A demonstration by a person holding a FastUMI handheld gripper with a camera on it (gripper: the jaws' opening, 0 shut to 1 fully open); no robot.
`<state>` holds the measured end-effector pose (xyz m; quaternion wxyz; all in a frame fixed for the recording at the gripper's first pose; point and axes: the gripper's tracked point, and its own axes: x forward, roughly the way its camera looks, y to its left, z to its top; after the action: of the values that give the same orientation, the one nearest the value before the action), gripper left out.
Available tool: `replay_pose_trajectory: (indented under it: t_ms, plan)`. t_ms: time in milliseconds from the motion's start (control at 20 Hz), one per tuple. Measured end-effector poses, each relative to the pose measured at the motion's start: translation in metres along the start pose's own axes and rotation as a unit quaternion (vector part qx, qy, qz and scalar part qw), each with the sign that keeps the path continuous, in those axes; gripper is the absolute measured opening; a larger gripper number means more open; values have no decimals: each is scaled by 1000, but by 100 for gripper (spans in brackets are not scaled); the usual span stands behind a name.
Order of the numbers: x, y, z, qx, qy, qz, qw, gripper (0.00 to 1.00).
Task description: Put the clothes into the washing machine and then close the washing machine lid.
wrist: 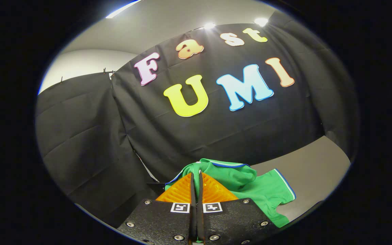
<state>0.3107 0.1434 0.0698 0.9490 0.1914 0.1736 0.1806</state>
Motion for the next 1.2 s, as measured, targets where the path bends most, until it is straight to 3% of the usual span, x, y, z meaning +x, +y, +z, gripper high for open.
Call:
replay_pose_trajectory:
  t_ms: [700,1200]
  plan:
    - [46,121,-53,-33,10,54,998,0]
    - [92,160,-128,-68,49,68,994,0]
